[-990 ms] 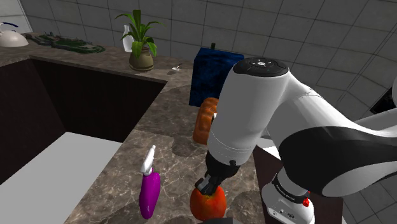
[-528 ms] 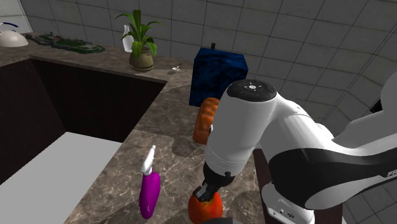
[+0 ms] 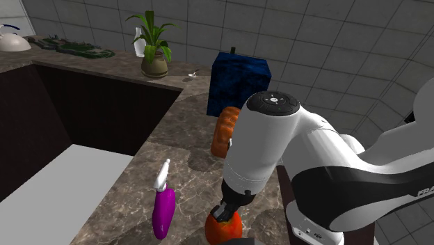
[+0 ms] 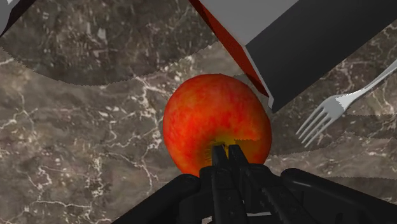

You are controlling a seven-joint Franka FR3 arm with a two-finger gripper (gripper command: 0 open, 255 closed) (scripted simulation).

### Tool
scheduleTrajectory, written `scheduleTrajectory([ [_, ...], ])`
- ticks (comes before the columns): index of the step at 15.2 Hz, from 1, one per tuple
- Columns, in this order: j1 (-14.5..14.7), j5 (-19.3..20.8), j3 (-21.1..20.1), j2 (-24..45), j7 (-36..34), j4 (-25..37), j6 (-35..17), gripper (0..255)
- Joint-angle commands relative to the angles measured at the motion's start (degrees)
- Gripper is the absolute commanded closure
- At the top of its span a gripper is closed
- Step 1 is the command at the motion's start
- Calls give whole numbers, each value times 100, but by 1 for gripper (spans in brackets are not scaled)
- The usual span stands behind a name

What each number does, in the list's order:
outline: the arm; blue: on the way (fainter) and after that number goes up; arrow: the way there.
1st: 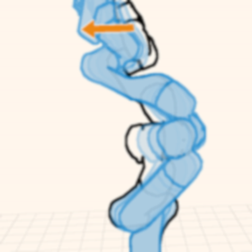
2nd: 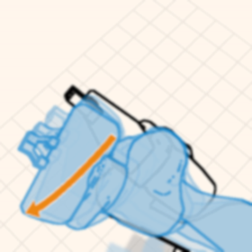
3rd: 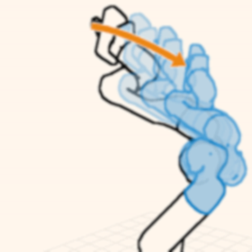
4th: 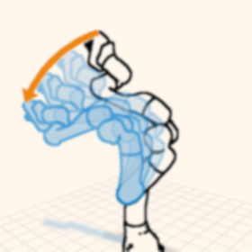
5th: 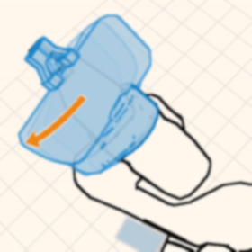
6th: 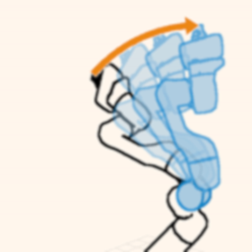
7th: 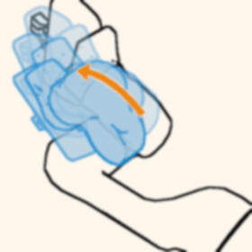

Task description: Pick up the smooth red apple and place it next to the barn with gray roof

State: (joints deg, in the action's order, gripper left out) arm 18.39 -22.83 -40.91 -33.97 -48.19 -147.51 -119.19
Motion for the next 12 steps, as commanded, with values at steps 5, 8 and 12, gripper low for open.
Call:
scheduleTrajectory([
  [5, 0, 0, 0, 0, 0, 0, -1, 0],
  [8, 21, 66, 170, -178, 5, 262, 440, 0],
  [12, 27, 134, 309, -296, 1, 519, 817, 0],
])
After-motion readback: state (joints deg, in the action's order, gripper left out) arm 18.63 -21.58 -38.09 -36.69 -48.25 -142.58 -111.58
